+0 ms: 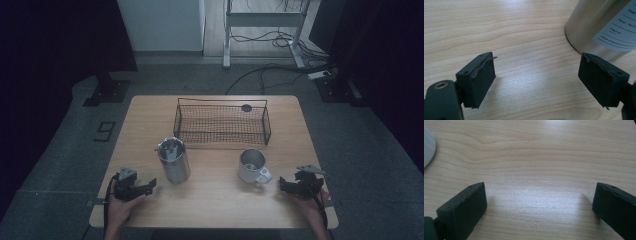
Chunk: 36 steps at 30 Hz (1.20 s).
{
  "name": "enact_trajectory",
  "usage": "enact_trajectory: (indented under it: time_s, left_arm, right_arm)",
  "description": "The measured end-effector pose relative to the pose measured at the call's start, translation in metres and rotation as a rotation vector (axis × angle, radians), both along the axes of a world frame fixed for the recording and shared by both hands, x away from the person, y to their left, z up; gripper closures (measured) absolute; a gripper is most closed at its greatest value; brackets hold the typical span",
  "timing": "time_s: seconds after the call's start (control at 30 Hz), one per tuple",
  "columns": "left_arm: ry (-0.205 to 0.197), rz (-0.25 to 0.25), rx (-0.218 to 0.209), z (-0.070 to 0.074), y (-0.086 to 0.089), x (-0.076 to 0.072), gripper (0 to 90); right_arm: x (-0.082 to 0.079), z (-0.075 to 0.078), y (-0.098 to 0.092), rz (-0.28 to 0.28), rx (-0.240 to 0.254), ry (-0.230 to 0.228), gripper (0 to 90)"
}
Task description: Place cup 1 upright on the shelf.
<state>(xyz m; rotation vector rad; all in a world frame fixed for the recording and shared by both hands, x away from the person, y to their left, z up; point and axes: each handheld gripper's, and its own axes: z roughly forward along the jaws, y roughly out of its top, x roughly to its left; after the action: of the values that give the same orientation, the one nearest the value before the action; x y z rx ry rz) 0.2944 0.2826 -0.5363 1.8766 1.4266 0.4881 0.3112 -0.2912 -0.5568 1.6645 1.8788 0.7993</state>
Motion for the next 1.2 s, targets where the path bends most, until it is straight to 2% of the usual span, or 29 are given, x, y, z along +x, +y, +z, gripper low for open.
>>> enact_trajectory:
  time_s: [0.47, 0.77, 0.97, 1.2]
  left_arm:
    - [-0.023, 0.007, -0.032, 0.006, 0.006, -0.001, 14.3]
    - [-0.04, 0.006, -0.036, 0.012, 0.006, -0.004, 14.4]
    - [-0.068, -0.002, -0.052, 0.021, 0.005, -0.009, 14.3]
    - [-0.098, -0.035, -0.066, 0.034, -0.003, -0.015, 14.1]
  right_arm:
    - [0.001, 0.0, -0.001, -0.019, 0.001, 0.0, 0.0]
    - [0.001, 0.0, -0.001, -0.021, 0.001, 0.0, 0.0]
    - [0.001, 0.0, -0.001, -0.021, 0.001, 0.0, 0.0]
    - [0.001, 0.0, -0.001, -0.021, 0.001, 0.0, 0.0]
